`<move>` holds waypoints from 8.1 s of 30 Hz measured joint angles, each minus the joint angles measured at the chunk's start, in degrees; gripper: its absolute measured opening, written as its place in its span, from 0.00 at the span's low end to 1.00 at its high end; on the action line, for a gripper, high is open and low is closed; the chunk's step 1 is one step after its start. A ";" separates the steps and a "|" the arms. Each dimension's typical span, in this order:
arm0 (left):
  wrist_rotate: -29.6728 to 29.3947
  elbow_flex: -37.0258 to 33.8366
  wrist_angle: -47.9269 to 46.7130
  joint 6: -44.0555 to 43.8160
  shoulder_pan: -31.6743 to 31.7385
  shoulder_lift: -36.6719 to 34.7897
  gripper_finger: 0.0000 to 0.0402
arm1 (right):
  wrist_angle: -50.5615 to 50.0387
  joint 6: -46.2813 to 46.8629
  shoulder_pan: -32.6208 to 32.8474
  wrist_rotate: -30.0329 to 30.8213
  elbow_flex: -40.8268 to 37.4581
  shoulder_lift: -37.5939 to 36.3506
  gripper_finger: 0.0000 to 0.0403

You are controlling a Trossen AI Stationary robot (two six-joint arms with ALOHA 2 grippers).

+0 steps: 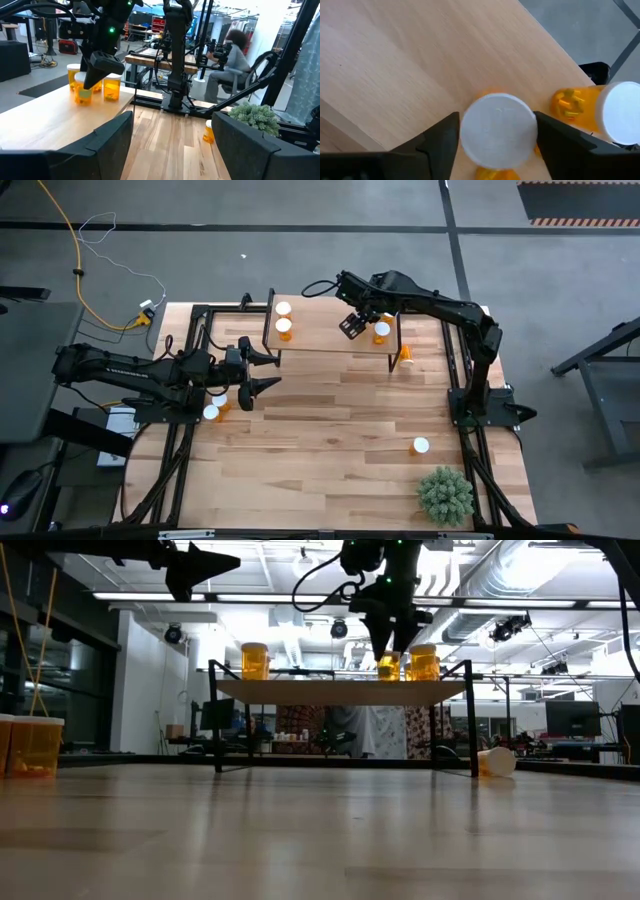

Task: Pick and place medicine bottles onto shelf by color
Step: Put the yellow pill bottle on the shelf

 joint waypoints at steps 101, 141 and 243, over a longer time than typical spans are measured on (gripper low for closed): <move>-0.63 -0.02 0.38 -0.96 0.02 0.00 0.65 | 80.04 26.31 -31.32 -19.45 -95.10 -46.55 0.00; -1.29 -0.02 1.23 0.57 0.02 -0.02 0.65 | 78.55 17.24 -32.24 -34.51 -89.94 -34.30 0.00; -1.27 -0.02 1.22 0.54 0.00 -0.01 0.65 | 25.64 49.06 23.03 -5.93 -90.05 -70.38 0.00</move>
